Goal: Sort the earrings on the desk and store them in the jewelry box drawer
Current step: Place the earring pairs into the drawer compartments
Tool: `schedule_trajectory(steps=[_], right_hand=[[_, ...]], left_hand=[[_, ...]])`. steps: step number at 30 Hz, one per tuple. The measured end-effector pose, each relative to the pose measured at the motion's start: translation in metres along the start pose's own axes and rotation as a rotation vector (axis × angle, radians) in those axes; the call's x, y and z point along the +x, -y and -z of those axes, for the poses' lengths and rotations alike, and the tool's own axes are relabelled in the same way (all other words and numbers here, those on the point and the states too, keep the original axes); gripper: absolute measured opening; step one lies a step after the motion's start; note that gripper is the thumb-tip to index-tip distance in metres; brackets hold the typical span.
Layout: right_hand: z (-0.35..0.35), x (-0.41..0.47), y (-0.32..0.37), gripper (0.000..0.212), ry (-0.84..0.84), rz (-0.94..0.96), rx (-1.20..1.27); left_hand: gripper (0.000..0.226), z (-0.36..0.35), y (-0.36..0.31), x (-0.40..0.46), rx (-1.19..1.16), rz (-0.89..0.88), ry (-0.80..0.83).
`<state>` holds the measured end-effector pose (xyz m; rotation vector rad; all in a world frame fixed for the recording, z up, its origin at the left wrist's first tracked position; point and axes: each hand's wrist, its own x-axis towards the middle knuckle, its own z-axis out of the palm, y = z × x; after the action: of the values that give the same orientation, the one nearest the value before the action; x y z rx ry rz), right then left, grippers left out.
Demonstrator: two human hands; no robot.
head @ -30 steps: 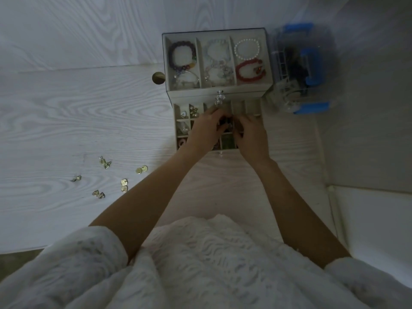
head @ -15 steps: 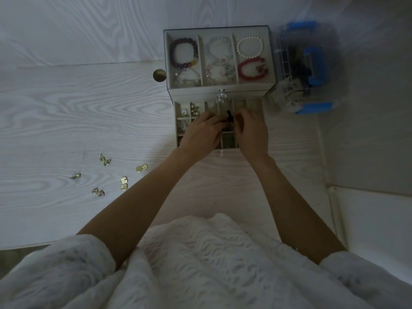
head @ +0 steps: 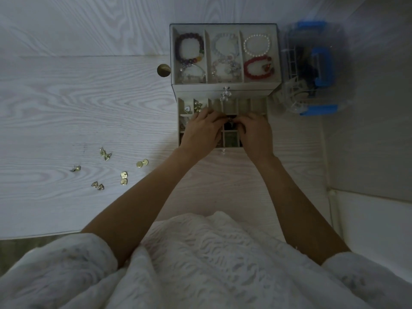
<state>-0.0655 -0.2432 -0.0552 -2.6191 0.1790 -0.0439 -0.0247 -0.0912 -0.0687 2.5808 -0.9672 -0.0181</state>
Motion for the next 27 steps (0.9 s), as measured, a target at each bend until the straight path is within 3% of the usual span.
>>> schedule_trajectory(steps=[13,18,21,24,27], right_hand=[[-0.004,-0.013,-0.005,0.023,-0.004,0.124,-0.251],[-0.005,-0.012,0.0,0.031,0.045,0.075,-0.268],[-0.005,-0.013,0.005,0.035,0.047,0.065,-0.238],[-0.003,-0.021,0.017,0.032,-0.024,0.103,-0.178],[-0.004,-0.033,0.038,0.025,-0.075,0.145,-0.04]], left_hand=[[0.037,-0.004,0.002,0.001,0.232,-0.123,0.087],[0.038,0.001,0.005,0.003,0.1,-0.125,0.139],[0.035,0.008,0.005,-0.005,-0.018,-0.09,0.09],[0.036,0.028,0.001,-0.026,-0.084,-0.045,-0.061],[0.025,0.05,0.002,-0.061,-0.144,0.11,-0.219]])
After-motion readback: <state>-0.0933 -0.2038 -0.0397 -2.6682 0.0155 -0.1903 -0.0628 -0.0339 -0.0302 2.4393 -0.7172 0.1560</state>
